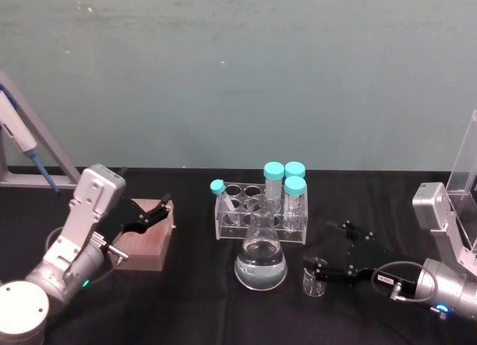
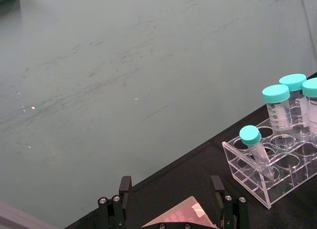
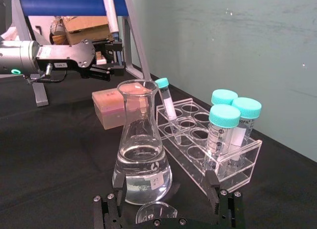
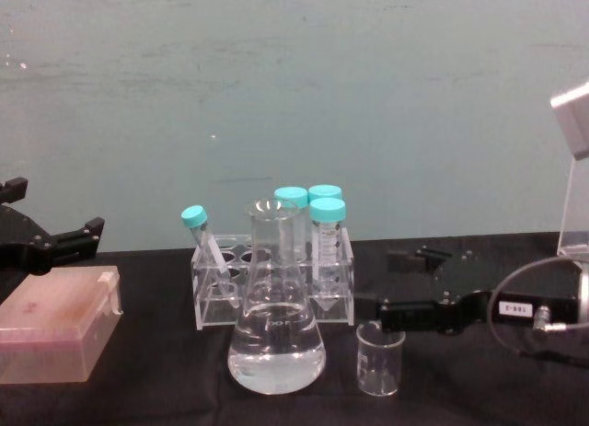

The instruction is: Place the experimental apparatus aside using one hand.

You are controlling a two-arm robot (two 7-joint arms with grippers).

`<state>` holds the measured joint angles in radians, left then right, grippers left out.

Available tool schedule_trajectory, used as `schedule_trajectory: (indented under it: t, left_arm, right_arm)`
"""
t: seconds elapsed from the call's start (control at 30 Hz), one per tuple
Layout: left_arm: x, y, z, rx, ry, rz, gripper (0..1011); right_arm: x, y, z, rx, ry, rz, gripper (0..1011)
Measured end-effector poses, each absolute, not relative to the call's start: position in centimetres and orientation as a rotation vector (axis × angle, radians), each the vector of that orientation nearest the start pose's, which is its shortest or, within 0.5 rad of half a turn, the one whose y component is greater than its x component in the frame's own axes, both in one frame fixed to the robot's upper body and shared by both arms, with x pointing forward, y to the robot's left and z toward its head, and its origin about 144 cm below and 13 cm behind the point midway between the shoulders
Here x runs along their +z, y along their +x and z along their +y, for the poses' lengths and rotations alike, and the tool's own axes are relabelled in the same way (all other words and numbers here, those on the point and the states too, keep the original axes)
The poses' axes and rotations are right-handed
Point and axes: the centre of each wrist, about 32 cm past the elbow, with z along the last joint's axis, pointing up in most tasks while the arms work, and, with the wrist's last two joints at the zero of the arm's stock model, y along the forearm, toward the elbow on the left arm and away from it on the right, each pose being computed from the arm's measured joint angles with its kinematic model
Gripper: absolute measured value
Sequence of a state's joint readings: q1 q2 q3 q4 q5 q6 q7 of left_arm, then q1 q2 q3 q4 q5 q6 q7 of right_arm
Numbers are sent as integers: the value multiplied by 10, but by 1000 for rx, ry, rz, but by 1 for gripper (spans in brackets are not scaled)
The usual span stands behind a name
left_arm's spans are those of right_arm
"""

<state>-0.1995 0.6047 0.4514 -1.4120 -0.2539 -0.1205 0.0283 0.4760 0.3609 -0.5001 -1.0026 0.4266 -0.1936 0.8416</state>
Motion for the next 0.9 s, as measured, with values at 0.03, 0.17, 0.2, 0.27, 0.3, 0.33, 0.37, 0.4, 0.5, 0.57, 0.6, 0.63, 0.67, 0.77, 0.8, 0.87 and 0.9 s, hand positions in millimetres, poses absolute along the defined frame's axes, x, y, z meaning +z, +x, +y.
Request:
schedule_trajectory:
  t: [0.03,0.17,0.2,0.27,0.3,0.33,0.37,0.4,0.5,0.57,0.6,0.63,0.67,0.77,0.8,0.87,0.9]
  left_arm:
    - [1140,489,310,1248,304,-285,1000]
    - [1140,489,310,1248,304,-285,1000]
    - [1140,489,310,1248,304,-285,1000]
    - [1140,489,310,1248,304,-285,1000]
    - [1140,489,310,1248,304,-285,1000]
    - [1140,489,310,1248,305,-285,1000]
    - [1140,489,310,1248,304,-285,1000]
    - [1140,489,310,1248,304,-285,1000]
    - [1140,489,310,1248,304,-285,1000]
    - [1140,489,310,1248,304,-285,1000]
    - [1140,489,310,1248,304,-285,1000]
    - [1140,489,310,1248,304,-285,1000]
    - [1140,489,310,1248,304,-285,1000]
    - [1140,489,310,1248,304,-285,1000]
    - [1140,489,310,1248,304,-285,1000]
    - [1140,489,310,1248,304,-285,1000]
    - [1140,489,310,1248,304,-285,1000]
  right_arm:
    - [1122,567,-270,-510,-117,-7,1004]
    - [1121,567,-269,-506,-126,-1,1004]
    - [1121,567,-269,-505,-128,-1,1004]
    - [1120,567,-268,-502,-134,1,1004]
    - [1120,567,-268,-500,-136,2,1004]
    - [1120,568,-268,-498,-141,3,1004]
    - [1120,568,-268,-498,-141,3,1004]
    - [1120,568,-267,-495,-145,5,1004]
    - [1119,569,-267,-489,-153,9,1004]
    - [1119,570,-267,-483,-161,13,1004]
    - [1118,570,-267,-482,-163,14,1004]
    - [1118,570,-267,-479,-166,16,1004]
    - [1118,570,-267,-479,-166,16,1004]
    - [1118,571,-266,-475,-176,21,1004]
    - [1118,571,-266,-472,-180,22,1004]
    - [1118,572,-266,-470,-184,24,1004]
    - [1118,572,-266,-469,-186,25,1004]
